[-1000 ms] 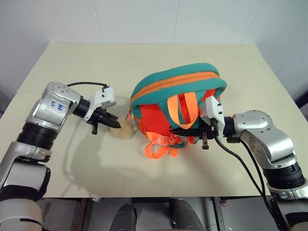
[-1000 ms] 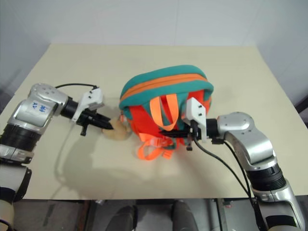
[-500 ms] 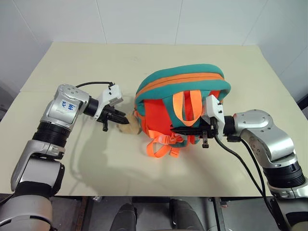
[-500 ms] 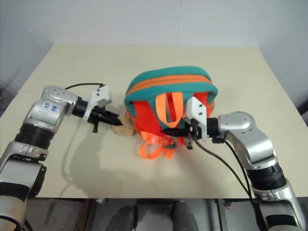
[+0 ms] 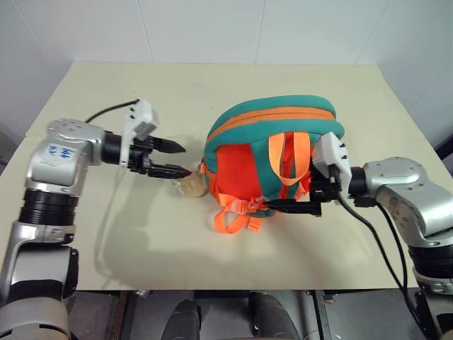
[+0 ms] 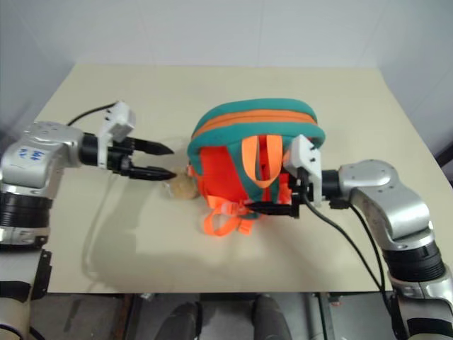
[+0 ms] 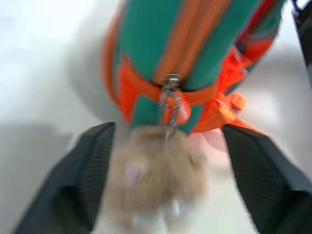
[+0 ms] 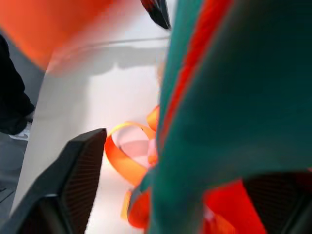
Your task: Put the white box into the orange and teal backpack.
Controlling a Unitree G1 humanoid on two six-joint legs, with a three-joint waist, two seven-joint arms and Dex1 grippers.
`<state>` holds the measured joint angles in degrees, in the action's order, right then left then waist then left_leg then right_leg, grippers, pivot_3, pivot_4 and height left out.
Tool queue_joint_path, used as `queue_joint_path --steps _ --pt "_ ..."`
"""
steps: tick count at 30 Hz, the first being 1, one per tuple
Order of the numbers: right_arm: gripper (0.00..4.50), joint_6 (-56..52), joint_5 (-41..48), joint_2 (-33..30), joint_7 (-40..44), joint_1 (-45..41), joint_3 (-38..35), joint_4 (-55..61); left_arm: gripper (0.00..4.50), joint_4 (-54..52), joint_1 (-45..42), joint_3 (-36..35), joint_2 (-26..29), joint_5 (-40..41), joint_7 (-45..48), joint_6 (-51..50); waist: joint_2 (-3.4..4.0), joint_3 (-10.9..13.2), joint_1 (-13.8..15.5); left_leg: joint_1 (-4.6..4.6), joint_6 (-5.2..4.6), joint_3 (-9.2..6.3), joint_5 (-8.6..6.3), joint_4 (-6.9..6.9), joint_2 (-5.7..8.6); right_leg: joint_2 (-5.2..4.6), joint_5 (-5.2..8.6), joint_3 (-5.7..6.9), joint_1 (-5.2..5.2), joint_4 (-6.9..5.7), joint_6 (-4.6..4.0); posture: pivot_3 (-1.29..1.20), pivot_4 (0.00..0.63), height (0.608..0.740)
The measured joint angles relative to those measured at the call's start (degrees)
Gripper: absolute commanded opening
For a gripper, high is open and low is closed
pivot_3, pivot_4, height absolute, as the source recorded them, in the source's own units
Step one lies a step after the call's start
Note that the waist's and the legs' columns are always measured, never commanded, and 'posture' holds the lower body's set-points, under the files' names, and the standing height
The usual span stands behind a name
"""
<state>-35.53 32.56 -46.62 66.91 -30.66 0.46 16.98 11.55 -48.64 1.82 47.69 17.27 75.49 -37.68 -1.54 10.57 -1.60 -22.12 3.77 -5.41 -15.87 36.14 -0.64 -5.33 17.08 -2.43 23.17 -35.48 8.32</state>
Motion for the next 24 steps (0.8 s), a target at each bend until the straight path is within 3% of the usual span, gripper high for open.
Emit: queue_joint_path --steps 13,16,21,24 --pt "4.5 3.1 0.0 -8.6 2.7 7.4 -10.2 -4.2 4.47 2.7 10.4 -10.6 7.8 5.3 3.9 5.0 0.0 0.0 0.2 0.0 -0.04 0.07 -0.02 0.02 0.0 -0.02 0.01 -0.01 -0.02 0.03 -0.01 0.0 0.15 0.74" --pt "4.5 7.8 -2.3 -11.9 4.0 12.6 -15.0 -9.4 4.47 4.2 17.6 -16.5 9.0 7.2 4.6 8.5 0.01 0.0 0.1 0.01 -0.11 0.17 -0.07 -0.06 -0.01 -0.04 0.01 -0.04 0.0 0.11 -0.02 0.0 0.15 0.74" --pt "4.5 13.4 -4.4 -12.5 3.7 12.9 -20.4 -19.3 4.47 3.7 24.1 -26.6 6.0 11.2 3.7 16.9 0.01 0.0 0.0 0.07 -0.12 0.4 -0.08 -0.02 -0.05 -0.11 0.01 -0.09 0.04 0.06 -0.03 0.0 0.15 0.74" --pt "4.5 17.0 -5.7 -12.7 3.9 9.5 -21.1 -27.0 4.47 2.8 27.0 -28.6 4.8 13.3 4.5 19.5 0.01 0.0 0.0 0.31 -0.12 0.56 -0.07 -0.03 -0.04 -0.13 0.0 -0.2 -0.08 0.2 -0.03 0.0 0.15 0.74"
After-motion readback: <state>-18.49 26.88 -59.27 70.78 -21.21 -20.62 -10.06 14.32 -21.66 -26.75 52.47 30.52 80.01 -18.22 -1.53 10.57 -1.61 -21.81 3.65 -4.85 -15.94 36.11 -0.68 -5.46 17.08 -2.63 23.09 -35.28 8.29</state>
